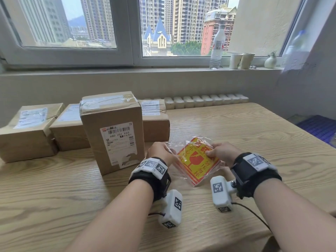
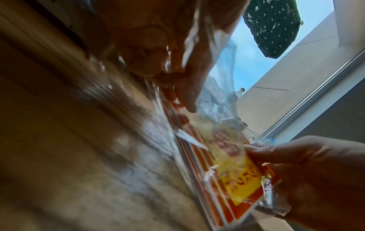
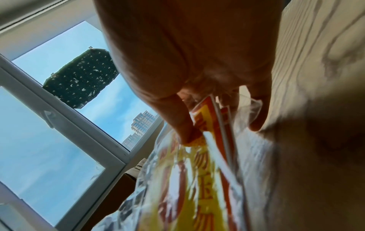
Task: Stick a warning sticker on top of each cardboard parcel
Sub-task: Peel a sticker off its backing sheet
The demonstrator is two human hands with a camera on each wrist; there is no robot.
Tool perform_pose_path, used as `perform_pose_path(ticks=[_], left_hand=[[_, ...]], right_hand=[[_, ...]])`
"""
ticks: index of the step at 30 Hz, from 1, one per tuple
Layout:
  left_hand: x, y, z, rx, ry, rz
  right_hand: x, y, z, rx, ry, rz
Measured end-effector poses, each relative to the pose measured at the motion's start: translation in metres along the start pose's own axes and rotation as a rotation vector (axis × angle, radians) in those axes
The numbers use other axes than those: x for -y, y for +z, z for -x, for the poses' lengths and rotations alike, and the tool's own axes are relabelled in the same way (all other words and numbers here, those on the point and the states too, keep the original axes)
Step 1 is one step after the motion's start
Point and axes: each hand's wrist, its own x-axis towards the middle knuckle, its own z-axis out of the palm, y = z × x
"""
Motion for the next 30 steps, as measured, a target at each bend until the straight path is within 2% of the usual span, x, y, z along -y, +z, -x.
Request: perform_pose_path(ticks=[5, 9, 12, 15, 20, 23, 26, 30], left_hand=[[0.003, 0.0, -0.001, 0.059, 0.002, -0.033], [0.002, -0.003, 0.001, 0.043, -0.003, -0.073], [0.002, -0.007, 0.002, -0.015, 0.01, -0.119], [0.003, -0.012, 0.0, -0.016, 0.042, -0.11], [0.001, -0.022, 0.006, 0.027, -0.017, -0.023], [0.002, -0.033, 0.013, 0.026, -0.01, 0.016], [0.005, -0.046, 0.024, 0.005, 0.006, 0.036], [0.006, -0.065, 0.04, -0.045, 0.052, 0.131]], right_hand=[[-0.002, 0.002, -0.003, 0.025, -0.013, 0.023], [-0.005, 0.002, -0.006, 0.0, -0.036, -0.013], [-0.009, 0.003, -0.01, -0.061, -0.026, -0.048], [-0.014, 0.005, -0.014, -0.145, -0.012, -0.046], [-0.015, 0.007, -0.011, -0.28, -0.011, 0.148], [-0.01, 0.01, -0.003, -0.337, -0.051, 0.322], [-0.001, 0.015, 0.007, -0.364, -0.134, 0.399], [0.019, 0.025, 0.031, -0.336, -0.338, 0.433]])
